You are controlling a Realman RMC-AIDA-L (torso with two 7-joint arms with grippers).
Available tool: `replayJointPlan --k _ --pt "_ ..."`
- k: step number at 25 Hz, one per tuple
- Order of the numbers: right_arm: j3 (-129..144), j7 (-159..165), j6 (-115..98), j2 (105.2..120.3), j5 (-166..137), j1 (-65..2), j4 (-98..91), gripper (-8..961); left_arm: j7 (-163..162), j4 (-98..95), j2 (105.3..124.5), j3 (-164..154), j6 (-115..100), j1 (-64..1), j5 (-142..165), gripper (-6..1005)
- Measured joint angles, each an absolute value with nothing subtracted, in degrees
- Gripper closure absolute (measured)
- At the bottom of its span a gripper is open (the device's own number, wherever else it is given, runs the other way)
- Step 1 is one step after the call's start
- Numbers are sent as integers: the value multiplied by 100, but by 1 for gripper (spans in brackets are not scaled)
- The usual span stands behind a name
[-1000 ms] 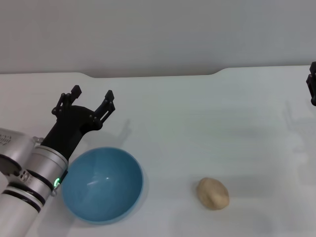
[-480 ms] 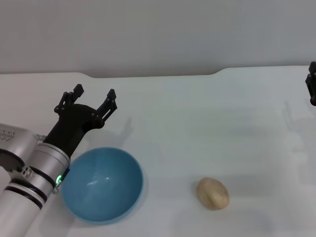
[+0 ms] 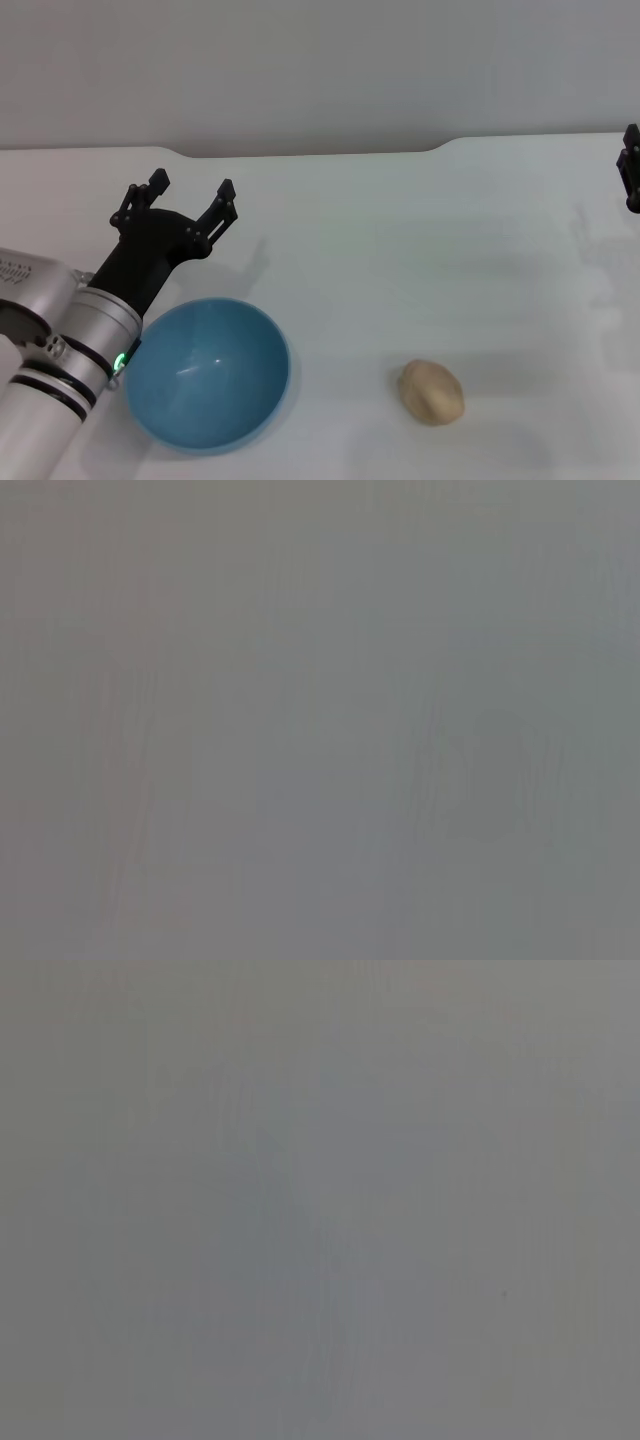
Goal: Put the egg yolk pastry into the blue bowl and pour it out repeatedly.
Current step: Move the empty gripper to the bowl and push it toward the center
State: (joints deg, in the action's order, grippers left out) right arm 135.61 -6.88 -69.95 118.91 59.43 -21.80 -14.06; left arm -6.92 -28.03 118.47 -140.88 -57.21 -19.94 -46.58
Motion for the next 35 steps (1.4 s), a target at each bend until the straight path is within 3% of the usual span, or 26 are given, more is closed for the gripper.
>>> replayJointPlan --k 35 --pt "13552 -685 -6996 11883 5942 -2189 -1414 420 -685 -2804 11847 -14088 -5722 -2030 -4658 139"
